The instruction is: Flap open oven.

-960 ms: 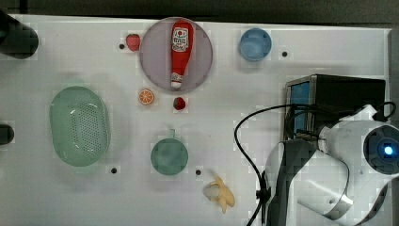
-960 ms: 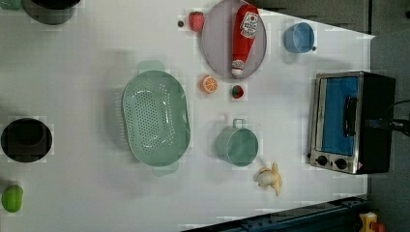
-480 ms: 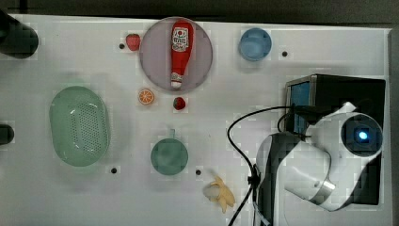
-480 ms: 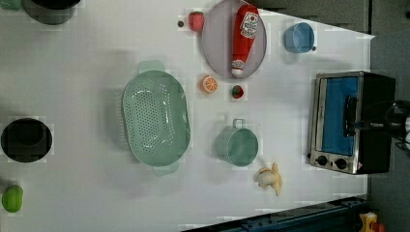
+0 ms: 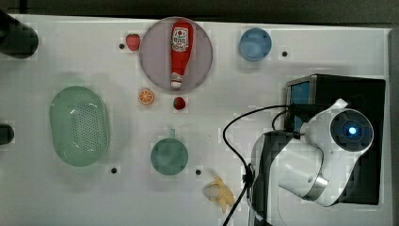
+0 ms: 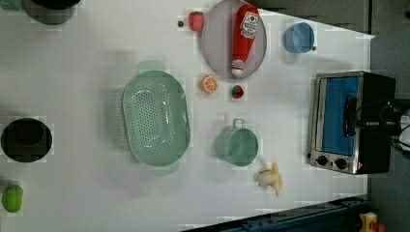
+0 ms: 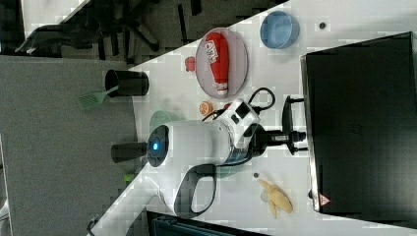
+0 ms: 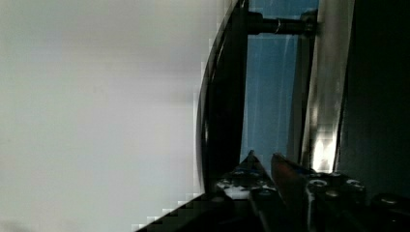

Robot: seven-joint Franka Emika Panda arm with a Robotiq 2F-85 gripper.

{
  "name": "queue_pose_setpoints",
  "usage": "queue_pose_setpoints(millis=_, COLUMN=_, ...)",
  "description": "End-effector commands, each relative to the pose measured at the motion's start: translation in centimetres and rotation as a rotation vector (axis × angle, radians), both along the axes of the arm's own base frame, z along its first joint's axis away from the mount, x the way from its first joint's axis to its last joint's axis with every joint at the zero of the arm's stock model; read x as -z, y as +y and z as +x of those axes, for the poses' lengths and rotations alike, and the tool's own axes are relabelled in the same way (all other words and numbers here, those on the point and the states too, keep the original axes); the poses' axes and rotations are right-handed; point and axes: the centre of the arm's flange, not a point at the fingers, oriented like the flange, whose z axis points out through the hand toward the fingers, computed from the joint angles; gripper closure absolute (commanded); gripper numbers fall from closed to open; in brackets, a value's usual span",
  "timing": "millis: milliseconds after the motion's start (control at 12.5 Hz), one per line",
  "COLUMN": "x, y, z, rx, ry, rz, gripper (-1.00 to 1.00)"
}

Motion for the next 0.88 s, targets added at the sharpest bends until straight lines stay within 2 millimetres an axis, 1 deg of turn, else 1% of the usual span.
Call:
queue_pose_setpoints(millis=80, x=-0.2, y=2.8, z=1.6, rx=-0.053, ry=0.004, rz=-0.068, gripper=0.65)
queue_pose_setpoints(millis=240, x=0.5, y=5.0, z=2.0, rx=-0.037, ry=0.02, rz=-0.122, gripper=0.65)
queue_pose_setpoints(millis=480, x=2.0, y=9.5, z=2.6, rx=-0.033, ry=0.028, rz=-0.173, gripper=0.65)
queue_pose_setpoints(millis=720, x=4.7, y=13.7, z=3.2, rx=-0.053, ry=0.045, rz=-0.272, gripper=0.65)
queue_pose_setpoints(millis=880, x=7.0, y=16.3, z=3.4, rx=-0.043, ry=0.044, rz=-0.335, gripper=0.65)
